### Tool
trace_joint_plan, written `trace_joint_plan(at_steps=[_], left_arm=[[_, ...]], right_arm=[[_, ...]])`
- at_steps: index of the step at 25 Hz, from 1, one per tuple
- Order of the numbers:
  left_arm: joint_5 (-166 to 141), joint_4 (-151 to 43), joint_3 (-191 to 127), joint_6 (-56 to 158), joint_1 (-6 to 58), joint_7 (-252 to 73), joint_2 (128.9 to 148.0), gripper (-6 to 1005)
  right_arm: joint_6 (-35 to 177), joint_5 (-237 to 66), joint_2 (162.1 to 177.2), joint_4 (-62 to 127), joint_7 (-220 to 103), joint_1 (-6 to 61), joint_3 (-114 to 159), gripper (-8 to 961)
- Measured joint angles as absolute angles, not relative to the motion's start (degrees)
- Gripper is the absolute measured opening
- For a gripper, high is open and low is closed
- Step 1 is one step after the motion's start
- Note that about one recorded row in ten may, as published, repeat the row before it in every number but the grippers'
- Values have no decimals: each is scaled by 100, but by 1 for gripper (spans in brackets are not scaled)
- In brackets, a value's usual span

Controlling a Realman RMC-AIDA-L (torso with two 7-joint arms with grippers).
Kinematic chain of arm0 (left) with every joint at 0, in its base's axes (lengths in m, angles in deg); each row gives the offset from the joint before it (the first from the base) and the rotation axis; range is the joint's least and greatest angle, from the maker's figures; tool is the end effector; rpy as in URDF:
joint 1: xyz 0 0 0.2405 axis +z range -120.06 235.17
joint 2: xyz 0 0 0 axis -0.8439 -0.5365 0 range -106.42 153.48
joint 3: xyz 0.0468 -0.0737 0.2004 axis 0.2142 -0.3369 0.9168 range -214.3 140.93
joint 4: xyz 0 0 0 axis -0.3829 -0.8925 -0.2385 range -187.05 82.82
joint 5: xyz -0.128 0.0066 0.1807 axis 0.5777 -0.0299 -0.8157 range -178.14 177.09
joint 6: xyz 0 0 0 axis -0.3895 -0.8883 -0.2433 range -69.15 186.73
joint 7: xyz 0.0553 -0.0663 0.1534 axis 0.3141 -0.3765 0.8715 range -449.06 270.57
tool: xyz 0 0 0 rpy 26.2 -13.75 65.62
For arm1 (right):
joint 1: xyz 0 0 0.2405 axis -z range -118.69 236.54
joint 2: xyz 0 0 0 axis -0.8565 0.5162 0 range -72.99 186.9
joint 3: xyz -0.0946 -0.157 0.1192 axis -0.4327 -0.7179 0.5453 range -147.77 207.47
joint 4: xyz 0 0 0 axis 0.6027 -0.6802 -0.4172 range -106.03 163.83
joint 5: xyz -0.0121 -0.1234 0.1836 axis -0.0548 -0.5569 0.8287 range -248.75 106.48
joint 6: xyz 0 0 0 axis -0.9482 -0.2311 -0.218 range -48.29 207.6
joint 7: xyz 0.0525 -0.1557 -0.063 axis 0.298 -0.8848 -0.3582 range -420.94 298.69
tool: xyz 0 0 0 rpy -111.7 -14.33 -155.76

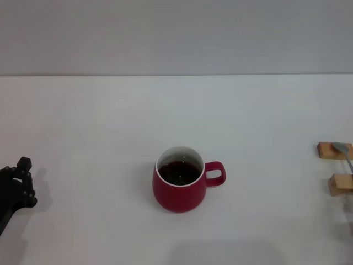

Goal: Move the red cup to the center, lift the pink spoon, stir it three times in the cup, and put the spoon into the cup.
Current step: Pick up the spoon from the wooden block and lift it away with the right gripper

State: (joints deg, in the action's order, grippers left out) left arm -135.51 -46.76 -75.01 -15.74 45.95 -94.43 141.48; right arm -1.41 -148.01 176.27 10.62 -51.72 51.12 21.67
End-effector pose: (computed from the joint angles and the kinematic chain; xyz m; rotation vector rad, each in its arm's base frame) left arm -0.3560 0.2606 -0.0163 -1.7438 -0.4807 -0.5028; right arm 0.3507 0.2113 -0.0443 -1.4703 0.8583 0.6945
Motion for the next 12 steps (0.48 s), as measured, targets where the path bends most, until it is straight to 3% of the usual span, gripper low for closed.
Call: trace_joint_plan(at_steps=[12], left_arm=[[-13552, -4676, -7500, -1573, 4570, -9443, 14148, -2]], right_arm=[[-31, -14834, 17637, 1056, -5196, 5049, 2125, 710]])
